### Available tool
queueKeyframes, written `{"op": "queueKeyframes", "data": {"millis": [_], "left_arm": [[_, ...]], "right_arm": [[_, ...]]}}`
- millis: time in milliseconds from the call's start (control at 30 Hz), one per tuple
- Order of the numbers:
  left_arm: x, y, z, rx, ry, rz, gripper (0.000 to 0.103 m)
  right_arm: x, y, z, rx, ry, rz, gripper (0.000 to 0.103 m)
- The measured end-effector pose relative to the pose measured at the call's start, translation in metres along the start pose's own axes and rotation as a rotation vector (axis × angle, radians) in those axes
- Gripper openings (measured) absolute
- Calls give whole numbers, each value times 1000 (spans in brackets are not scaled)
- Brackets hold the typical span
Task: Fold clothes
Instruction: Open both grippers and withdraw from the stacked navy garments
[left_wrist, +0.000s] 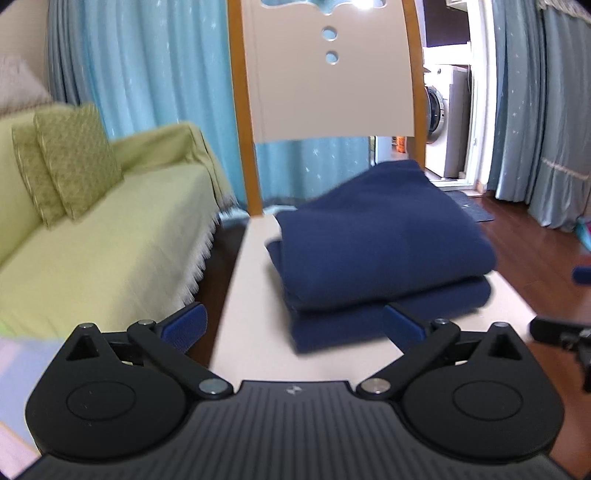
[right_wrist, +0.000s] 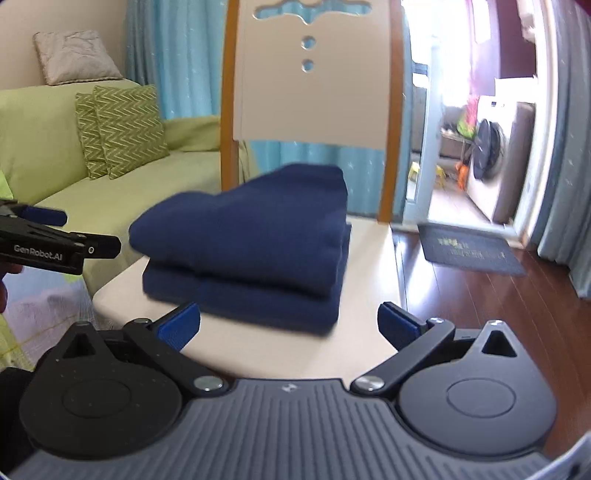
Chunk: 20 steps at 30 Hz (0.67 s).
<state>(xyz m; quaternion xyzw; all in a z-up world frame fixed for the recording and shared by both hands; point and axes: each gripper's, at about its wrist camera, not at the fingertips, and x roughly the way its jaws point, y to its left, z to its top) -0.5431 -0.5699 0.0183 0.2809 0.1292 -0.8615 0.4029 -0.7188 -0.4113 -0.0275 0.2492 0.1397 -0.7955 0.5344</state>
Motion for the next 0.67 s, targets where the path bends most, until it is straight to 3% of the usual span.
{"op": "queueKeyframes", "data": {"millis": [200,667], "left_arm": [[-16,-1,-3,-35,3,-16,102],[-34,-6,12,-37,-59,-41,102]], "right_arm": [[-18,0,-7,59,48,-15,102],[-41,7,-2,31,30,-12,102]]}}
